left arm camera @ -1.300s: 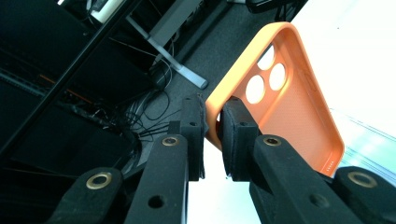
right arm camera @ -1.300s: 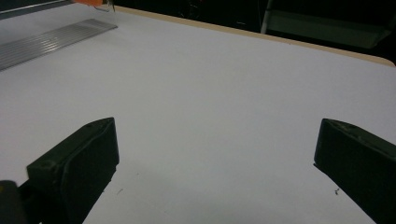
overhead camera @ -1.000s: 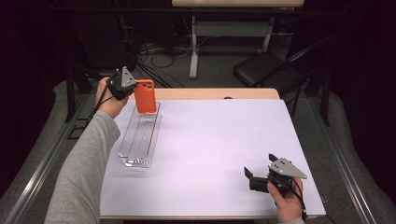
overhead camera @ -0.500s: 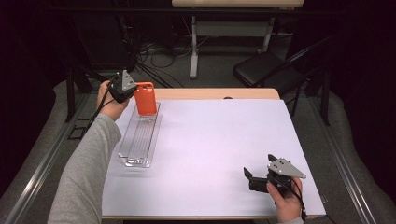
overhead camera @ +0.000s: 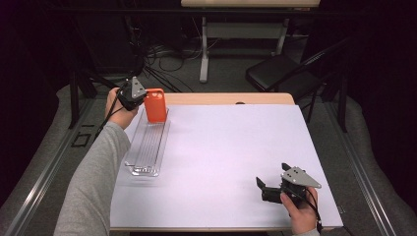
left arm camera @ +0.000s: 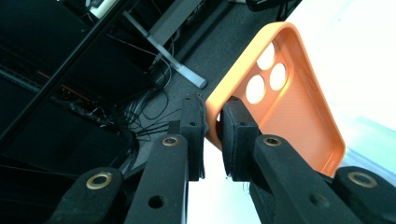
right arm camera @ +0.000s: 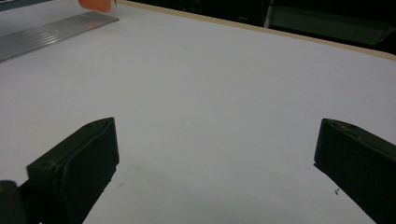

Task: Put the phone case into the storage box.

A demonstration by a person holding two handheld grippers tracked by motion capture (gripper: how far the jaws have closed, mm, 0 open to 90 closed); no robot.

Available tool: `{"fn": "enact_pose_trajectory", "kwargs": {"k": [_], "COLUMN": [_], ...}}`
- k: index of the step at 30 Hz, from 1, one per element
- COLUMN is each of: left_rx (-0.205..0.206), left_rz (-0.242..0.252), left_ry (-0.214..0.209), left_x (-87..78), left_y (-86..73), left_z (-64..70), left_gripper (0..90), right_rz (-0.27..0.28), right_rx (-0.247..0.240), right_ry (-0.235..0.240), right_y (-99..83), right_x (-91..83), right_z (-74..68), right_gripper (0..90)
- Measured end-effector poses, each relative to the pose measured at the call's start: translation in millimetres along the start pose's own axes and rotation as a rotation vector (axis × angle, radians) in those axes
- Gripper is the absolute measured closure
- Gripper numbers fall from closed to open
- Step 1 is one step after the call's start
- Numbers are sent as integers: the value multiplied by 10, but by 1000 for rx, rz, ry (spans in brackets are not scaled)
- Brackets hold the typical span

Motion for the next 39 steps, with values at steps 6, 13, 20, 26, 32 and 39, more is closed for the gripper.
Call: {"fn": "enact_pose_trajectory", "kwargs": {"k": [6, 13, 20, 26, 32, 39], "left_rx": [-8, -8, -7, 5, 35, 93], "left_rz": [7, 13, 14, 13, 21, 23], "left_ry": [9, 12, 12, 10, 19, 35], "left_x": [13, 25, 47, 65, 72, 76], "left_y": [-38, -57, -59, -58, -50, -42], "left_z": [2, 35, 67, 99, 110, 124], "left_gripper": [806, 806, 806, 805, 805, 802], "right_rz": [-1, -5, -9, -3, -8, -9], "right_rx": [0, -2, -5, 0, -1, 1], "right_ry": [5, 7, 9, 6, 9, 10], "right_y": [-10, -12, -17, -16, -23, -30], "right_x": [13, 13, 19, 8, 15, 22], "right_z": [-2, -5, -13, 3, -4, 1], "right_gripper": [0, 0, 0, 0, 0, 0]}}
Point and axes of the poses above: each handheld gripper's, and its own axes: x roughly forward along the jaws, y roughly out of its top, z roughly to its right, the point moved 2 cm from there along x, roughly forward along the jaws, and after that the axes turned 7 degrees about y, right-handed, at the moved point
